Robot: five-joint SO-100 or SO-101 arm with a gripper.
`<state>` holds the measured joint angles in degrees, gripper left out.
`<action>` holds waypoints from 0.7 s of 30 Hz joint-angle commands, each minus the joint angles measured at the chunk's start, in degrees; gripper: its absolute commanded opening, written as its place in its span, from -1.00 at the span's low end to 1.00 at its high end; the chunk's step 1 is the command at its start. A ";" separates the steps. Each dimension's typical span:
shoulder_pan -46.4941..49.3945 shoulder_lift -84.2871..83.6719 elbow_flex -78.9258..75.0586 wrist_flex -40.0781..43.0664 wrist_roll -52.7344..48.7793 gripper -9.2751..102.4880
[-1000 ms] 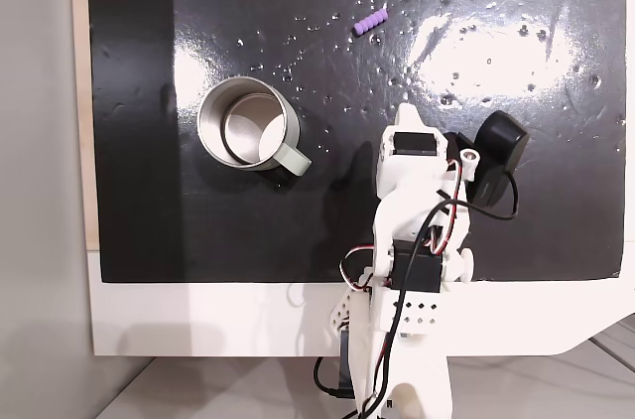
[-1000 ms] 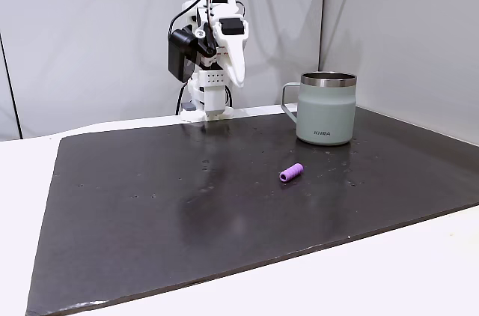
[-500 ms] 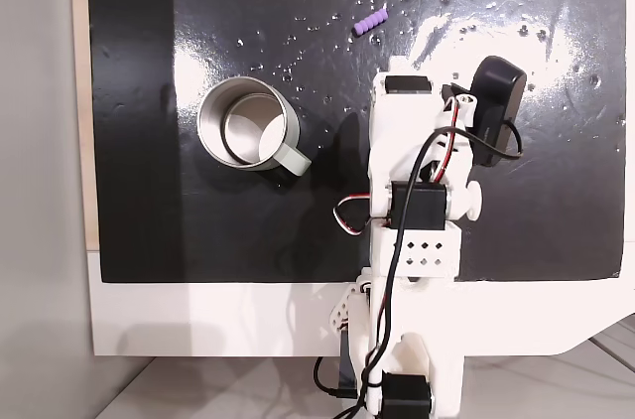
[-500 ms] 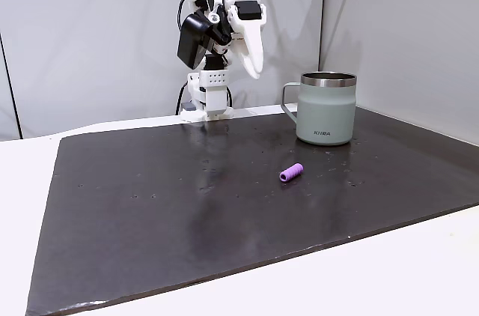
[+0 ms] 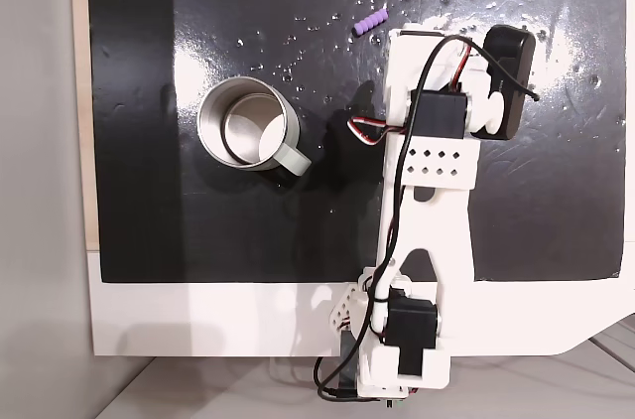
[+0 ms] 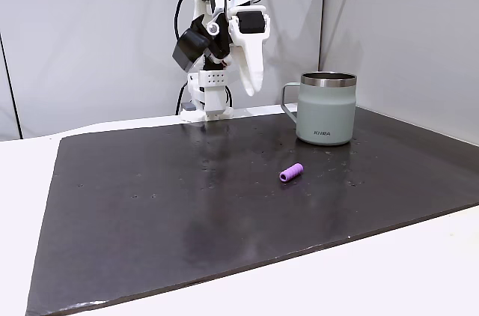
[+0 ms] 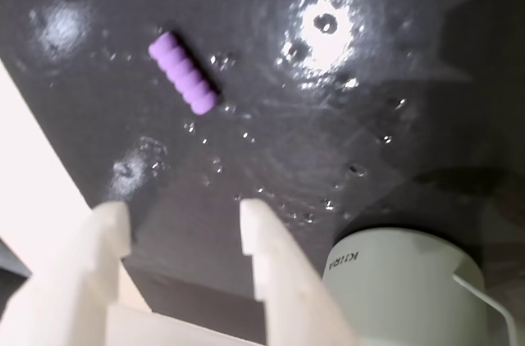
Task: Grasp a pengrip and put it in the cup.
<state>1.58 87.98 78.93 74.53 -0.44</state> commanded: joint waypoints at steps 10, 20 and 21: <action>-3.25 -11.34 -17.93 3.34 -0.97 -0.44; -4.66 -22.32 -26.98 4.66 -0.70 -0.41; -4.75 -23.38 -27.77 4.83 -0.70 -0.41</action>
<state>-2.55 65.21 56.60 78.66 -0.53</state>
